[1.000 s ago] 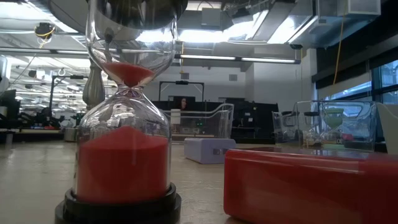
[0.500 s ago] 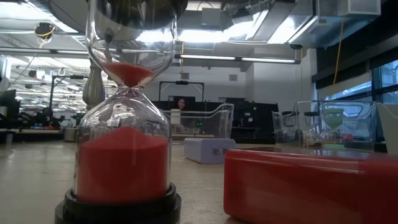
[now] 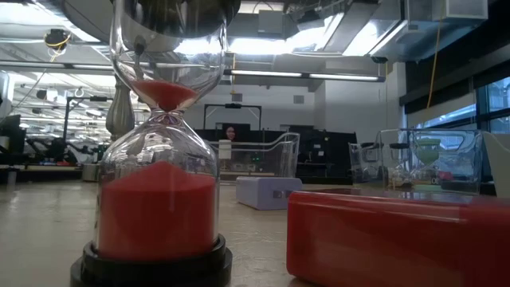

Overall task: Pick & Place Office items
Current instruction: Put the violet hourglass into the right transparent bin

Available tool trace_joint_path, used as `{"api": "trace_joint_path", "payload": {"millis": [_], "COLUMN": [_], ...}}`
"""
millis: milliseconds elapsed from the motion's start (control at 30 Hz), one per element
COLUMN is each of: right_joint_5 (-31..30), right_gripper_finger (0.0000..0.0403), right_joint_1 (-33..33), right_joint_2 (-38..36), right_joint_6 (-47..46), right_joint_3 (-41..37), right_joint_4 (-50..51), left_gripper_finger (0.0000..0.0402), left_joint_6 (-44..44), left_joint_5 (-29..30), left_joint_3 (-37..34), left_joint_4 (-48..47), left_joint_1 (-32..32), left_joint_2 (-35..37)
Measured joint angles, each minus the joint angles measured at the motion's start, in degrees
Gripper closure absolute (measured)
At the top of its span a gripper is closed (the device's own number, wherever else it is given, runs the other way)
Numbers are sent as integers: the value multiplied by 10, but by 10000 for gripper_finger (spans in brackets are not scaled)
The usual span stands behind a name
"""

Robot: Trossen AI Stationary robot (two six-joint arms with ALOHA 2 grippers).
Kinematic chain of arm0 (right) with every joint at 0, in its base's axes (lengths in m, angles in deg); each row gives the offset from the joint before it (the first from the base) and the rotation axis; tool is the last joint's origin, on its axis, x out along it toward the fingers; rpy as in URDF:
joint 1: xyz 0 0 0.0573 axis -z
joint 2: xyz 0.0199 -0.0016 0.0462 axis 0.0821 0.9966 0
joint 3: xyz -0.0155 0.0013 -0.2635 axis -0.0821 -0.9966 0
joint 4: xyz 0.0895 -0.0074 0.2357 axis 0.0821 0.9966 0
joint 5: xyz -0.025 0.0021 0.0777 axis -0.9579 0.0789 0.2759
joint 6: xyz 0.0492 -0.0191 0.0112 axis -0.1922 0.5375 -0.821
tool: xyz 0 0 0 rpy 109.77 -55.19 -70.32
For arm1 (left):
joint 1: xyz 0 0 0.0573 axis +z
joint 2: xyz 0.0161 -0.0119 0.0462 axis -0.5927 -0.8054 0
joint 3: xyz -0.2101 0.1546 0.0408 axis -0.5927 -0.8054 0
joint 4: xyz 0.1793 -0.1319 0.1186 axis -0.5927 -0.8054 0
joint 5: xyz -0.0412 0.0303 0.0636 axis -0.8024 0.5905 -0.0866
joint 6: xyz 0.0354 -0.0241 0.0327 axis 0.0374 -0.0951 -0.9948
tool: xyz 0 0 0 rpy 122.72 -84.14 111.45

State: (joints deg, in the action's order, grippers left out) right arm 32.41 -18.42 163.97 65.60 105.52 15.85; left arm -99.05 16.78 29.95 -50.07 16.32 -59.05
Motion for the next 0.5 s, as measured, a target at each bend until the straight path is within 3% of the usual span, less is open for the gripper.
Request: {"api": "trace_joint_path", "payload": {"millis": [500], "right_joint_5": [-1], "right_gripper_finger": [187], "right_joint_1": [0], "right_joint_2": [2], "right_joint_6": [-17], "right_joint_3": [0], "right_joint_4": [-12], "left_gripper_finger": [195], "left_joint_6": [5], "left_joint_5": [-2], "left_joint_3": [0], "left_joint_4": [-1], "left_joint_1": [0], "left_joint_2": [0]}}
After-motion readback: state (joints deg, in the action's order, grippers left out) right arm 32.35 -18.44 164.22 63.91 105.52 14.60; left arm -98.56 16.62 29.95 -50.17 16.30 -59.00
